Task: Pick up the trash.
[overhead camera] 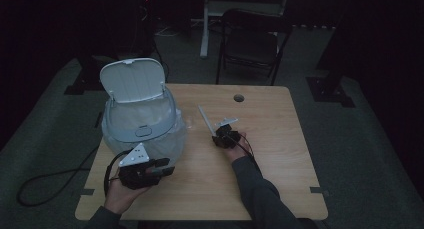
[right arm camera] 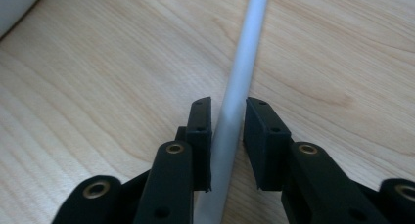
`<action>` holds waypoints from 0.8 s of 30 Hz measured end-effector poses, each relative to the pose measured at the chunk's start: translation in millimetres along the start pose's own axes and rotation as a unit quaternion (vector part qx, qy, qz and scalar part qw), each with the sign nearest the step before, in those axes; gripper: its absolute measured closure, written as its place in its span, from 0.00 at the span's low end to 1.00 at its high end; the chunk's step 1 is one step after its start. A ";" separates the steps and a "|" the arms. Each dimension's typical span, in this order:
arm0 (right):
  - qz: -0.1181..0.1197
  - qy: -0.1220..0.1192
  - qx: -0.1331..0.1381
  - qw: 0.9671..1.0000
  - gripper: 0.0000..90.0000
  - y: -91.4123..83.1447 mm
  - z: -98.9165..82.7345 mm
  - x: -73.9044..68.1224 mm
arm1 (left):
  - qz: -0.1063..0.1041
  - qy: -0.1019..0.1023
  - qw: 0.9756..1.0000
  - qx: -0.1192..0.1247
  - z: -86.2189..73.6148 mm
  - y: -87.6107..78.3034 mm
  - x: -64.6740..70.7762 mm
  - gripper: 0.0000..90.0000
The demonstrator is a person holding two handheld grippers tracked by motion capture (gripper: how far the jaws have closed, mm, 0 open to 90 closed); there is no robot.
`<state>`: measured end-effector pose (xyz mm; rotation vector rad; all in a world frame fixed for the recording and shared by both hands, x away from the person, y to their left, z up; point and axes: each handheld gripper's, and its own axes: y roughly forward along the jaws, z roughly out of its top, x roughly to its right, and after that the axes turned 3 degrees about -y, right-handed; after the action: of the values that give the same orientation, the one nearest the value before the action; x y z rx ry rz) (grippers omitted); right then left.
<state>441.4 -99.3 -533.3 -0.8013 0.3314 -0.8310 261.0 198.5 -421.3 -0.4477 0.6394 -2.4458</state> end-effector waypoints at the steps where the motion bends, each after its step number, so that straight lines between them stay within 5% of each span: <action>1: -0.002 0.004 -0.001 1.000 0.83 -0.3 -0.1 0.7 | 0.000 0.000 1.000 0.000 -0.2 0.3 -0.2 0.69; 16: -0.028 0.032 -0.005 0.999 0.88 -4.3 -4.7 17.0 | -0.001 -0.005 1.000 -0.004 -4.1 3.4 -1.9 0.69; 24: -0.033 0.034 0.015 0.999 0.88 -20.7 -4.5 24.4 | -0.003 -0.007 1.000 -0.006 -5.5 5.9 -2.9 0.69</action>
<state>443.8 -128.7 -520.0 -0.7607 0.3537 -0.9240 263.5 197.9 -429.4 -0.4728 0.6480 -2.4439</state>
